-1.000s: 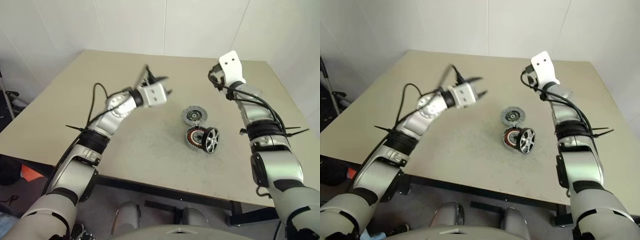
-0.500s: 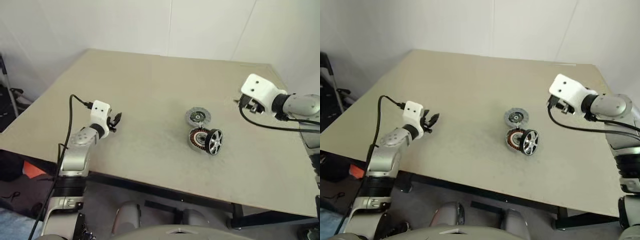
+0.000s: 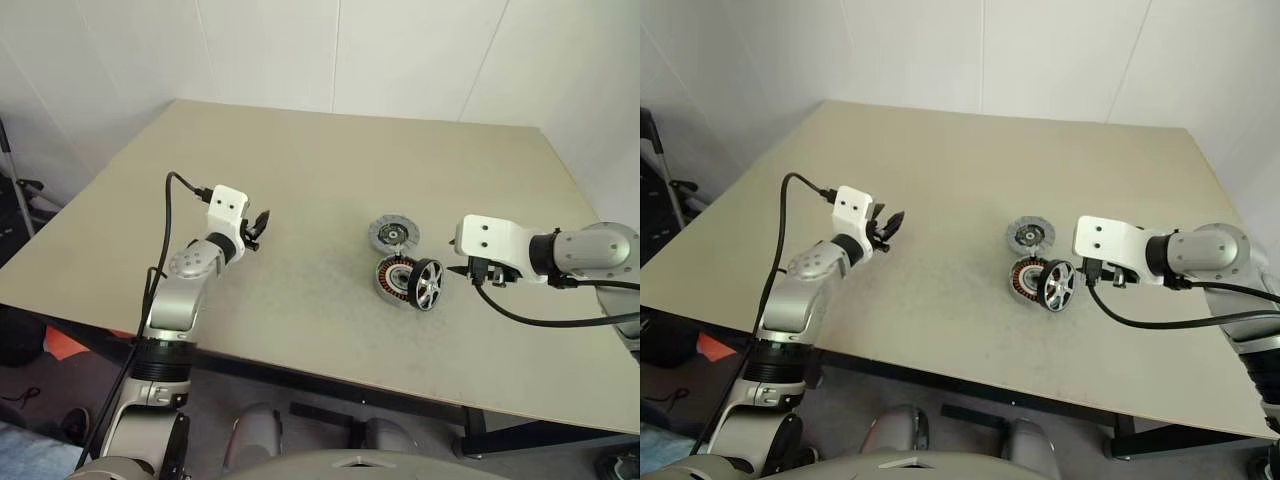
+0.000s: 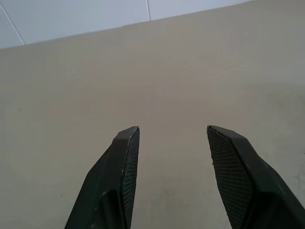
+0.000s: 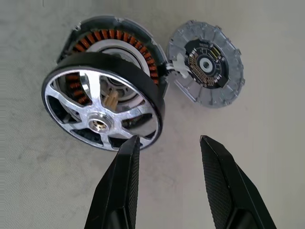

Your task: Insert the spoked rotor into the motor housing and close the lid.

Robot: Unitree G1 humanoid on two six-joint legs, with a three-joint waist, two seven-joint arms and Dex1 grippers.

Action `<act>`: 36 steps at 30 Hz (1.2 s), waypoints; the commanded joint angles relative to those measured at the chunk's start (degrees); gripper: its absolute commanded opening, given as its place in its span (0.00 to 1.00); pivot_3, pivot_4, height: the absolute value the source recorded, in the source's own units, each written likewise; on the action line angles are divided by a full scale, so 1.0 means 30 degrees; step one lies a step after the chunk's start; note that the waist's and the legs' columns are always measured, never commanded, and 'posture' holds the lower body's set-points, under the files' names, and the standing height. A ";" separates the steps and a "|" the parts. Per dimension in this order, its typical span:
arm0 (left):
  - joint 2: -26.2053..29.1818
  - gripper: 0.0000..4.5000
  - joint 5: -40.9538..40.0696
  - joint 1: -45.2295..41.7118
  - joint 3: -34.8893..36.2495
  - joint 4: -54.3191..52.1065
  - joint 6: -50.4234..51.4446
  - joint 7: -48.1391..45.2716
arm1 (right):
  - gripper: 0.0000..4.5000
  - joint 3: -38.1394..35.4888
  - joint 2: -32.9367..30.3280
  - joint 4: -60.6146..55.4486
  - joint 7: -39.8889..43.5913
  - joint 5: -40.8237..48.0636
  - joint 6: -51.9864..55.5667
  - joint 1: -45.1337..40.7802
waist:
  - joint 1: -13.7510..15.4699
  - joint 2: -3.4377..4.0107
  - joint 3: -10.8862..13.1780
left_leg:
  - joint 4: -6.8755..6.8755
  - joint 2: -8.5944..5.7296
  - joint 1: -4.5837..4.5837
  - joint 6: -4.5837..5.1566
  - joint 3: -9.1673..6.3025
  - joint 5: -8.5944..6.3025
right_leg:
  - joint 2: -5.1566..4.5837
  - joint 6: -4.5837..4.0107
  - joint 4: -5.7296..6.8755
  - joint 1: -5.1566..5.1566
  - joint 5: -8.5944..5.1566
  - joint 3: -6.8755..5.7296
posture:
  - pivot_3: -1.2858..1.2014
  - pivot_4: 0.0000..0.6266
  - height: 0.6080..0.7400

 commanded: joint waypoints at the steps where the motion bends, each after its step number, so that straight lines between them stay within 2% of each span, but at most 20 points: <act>1: 0.0132 0.53 0.0026 -0.0297 0.0019 -0.0266 -0.0371 0.0095 | 0.50 0.0149 0.0500 -0.0574 -0.0244 -0.0048 -0.0108 -0.0669 | -0.0006 0.0002 0.0000 | 0.0000 0.0000 0.0000 -0.0005 0.0000 -0.0003 | -0.0001 0.0001 0.0000 -0.0001 0.0000 0.0000 | 0.52 0.00 1.00; 11: 0.0252 0.53 0.0039 -0.0104 0.0116 -0.0309 -0.0439 0.0276 | 0.50 0.1335 0.2108 0.0469 -0.0598 -0.0763 -0.0421 -0.3132 | -0.0029 0.0005 -0.0002 | 0.0000 0.0009 0.0001 -0.0021 -0.0001 -0.0006 | 0.0003 -0.0117 0.0007 -0.0004 0.0068 -0.0001 | 0.52 0.00 1.00; 36: 0.0564 0.53 0.0026 -0.0256 0.0598 0.0344 -0.0837 0.0600 | 0.50 0.3164 0.5467 0.0868 -0.1724 -0.1902 -0.0251 -0.4700 | -0.0023 0.0005 -0.0003 | 0.0000 0.0010 -0.0002 -0.0041 -0.0002 -0.0014 | 0.0002 -0.0134 0.0024 -0.0007 0.0078 0.0000 | 0.52 0.00 1.00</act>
